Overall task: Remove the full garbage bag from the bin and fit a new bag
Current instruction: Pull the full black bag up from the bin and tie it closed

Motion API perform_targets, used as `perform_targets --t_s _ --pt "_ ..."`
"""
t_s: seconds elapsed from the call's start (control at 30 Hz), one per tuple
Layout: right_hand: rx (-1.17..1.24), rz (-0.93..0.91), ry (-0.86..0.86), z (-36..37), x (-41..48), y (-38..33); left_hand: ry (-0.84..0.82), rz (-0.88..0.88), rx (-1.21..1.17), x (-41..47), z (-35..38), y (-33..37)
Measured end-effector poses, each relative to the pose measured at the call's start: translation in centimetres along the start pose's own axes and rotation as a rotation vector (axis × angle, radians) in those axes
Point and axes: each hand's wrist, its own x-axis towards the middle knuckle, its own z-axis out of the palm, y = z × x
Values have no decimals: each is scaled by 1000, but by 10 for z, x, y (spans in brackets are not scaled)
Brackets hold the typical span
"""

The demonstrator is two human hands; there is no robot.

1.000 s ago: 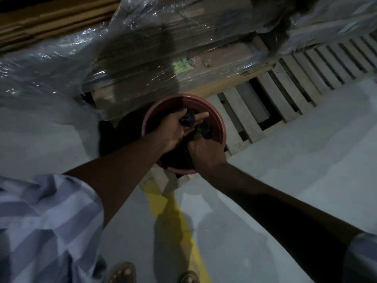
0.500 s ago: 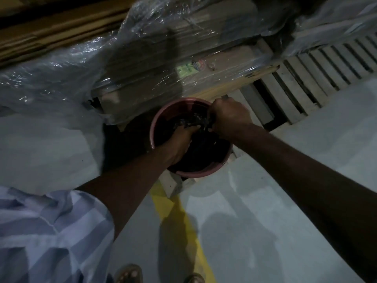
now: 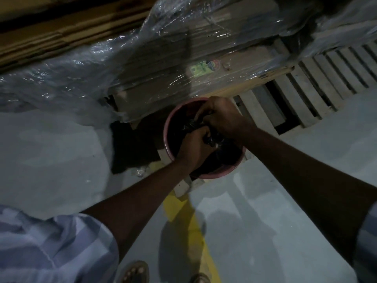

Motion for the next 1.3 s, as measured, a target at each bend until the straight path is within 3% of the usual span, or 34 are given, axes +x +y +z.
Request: perform_targets --t_s 0.1,0.3,0.4,0.57,0.73,0.93,1.07,1.2,1.3 --pt "251 -64 -18 15 -1 8 -7 44 27 -2 -6 -4" --pt "606 90 -106 31 12 23 -55 130 126 -4 -18 -7" --pt "519 133 -132 29 20 29 -66 194 170 -8 -20 0" --pt "406 168 -232 28 23 35 141 159 415 -7 -20 10" --pt "467 203 -414 12 15 46 20 34 123 -3 -32 -1" --pt "580 146 -382 19 13 36 -15 63 29 -4 -33 -2" --pt "641 92 -273 27 13 32 -17 107 40 -8 -31 1" --pt "450 31 -162 31 16 33 -5 199 131 -16 -30 7" --pt "415 -4 -213 31 19 33 -74 309 260 -22 -33 7"
